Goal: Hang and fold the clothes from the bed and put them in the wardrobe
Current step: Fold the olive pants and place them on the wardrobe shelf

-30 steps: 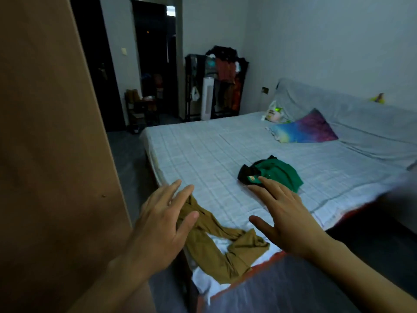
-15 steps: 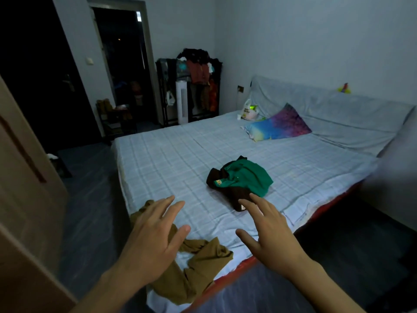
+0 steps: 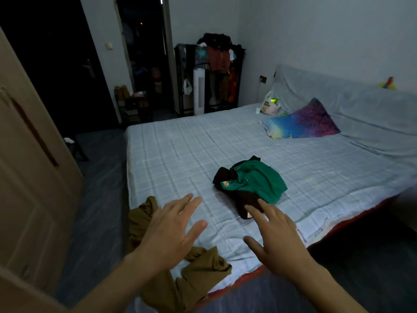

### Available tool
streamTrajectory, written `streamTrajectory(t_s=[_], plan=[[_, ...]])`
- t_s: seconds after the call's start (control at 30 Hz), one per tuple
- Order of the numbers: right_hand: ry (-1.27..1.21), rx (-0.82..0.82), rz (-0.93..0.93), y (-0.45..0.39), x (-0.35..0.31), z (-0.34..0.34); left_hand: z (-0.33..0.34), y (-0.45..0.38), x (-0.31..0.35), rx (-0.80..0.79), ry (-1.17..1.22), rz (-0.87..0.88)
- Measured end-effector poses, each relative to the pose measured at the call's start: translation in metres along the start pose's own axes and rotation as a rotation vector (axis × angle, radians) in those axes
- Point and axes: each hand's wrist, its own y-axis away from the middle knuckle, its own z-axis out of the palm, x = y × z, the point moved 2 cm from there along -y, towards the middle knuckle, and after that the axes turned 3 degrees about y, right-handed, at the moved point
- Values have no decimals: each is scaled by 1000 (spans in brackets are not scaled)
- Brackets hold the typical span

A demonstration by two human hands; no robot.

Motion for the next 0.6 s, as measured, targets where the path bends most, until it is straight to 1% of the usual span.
streamTrajectory(t_s=[0.17,0.27,0.37,0.6], plan=[[104,-21,-35,-69,0,2,17,-47,-43,20,34,-58],[113,-45,-78,-112,-13,1,23,-62,-73,51,97,-113],[138,-89,-128,-152,-31,11,26,-71,-108,72,119,-202],[34,-154,-281,-218,-67,36,25,-71,-171,103,177,-411]])
